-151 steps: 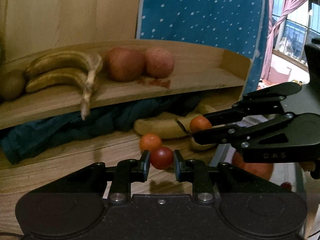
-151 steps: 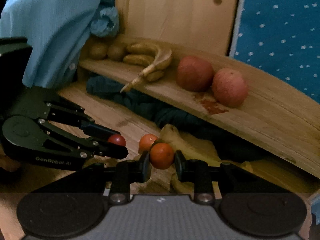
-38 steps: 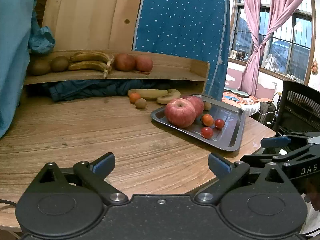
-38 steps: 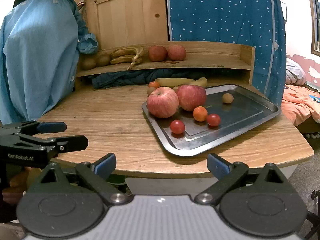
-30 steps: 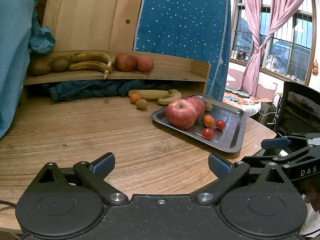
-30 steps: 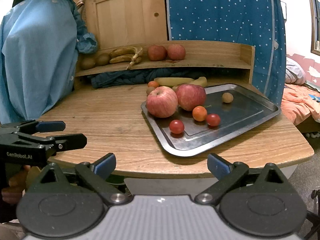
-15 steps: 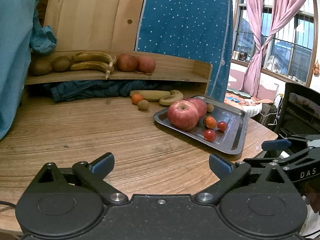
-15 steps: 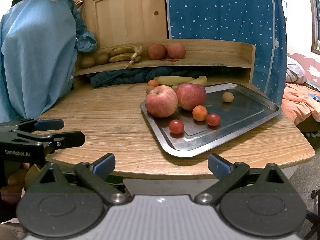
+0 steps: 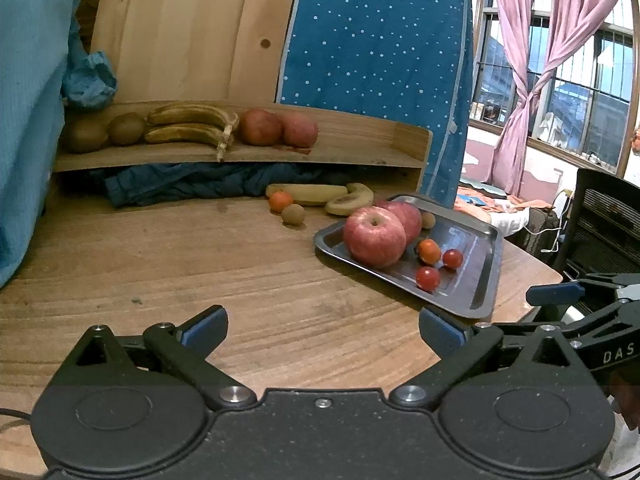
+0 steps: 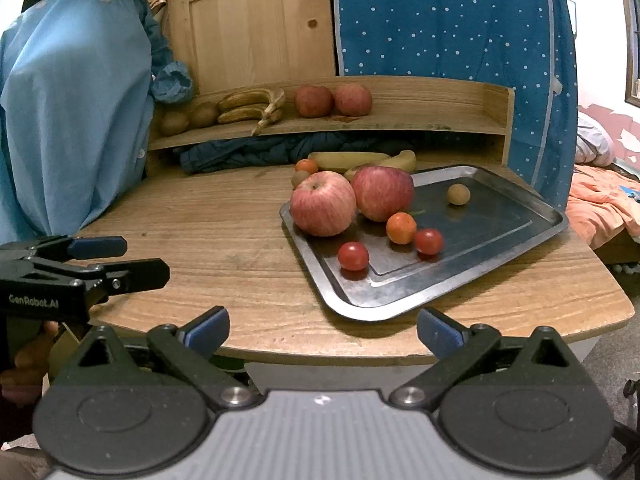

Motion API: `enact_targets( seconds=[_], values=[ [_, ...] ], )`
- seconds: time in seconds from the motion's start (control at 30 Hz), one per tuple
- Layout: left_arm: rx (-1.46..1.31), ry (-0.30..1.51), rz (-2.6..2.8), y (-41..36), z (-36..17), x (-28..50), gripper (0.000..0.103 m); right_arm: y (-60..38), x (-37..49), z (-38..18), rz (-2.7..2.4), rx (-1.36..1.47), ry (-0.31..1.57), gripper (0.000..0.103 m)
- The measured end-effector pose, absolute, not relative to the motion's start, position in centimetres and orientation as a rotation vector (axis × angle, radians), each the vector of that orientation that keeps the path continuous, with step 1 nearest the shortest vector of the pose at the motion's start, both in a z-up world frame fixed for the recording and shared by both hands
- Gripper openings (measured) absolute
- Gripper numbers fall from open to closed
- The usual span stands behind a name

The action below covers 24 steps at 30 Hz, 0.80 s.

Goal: Organize fruits
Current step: 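Withdraw both open tools from the tray above the table, then move left tool toward the brown kiwi while right tool approaches a yellow banana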

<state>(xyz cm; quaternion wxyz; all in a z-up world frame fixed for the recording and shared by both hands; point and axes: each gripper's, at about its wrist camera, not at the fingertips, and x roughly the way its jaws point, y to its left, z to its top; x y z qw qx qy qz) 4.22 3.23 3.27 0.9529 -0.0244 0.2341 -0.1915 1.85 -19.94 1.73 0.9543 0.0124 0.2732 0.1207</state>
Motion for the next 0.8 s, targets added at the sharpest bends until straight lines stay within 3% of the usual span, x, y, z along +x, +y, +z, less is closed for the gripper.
enact_targets(
  seconds=[0.8],
  values=[
    [-0.012,0.448,-0.289,2.1,7.0,10.5,0.102,-21.4,7.9,5.5,0.299,-0.031,0.486,0.103]
  ],
)
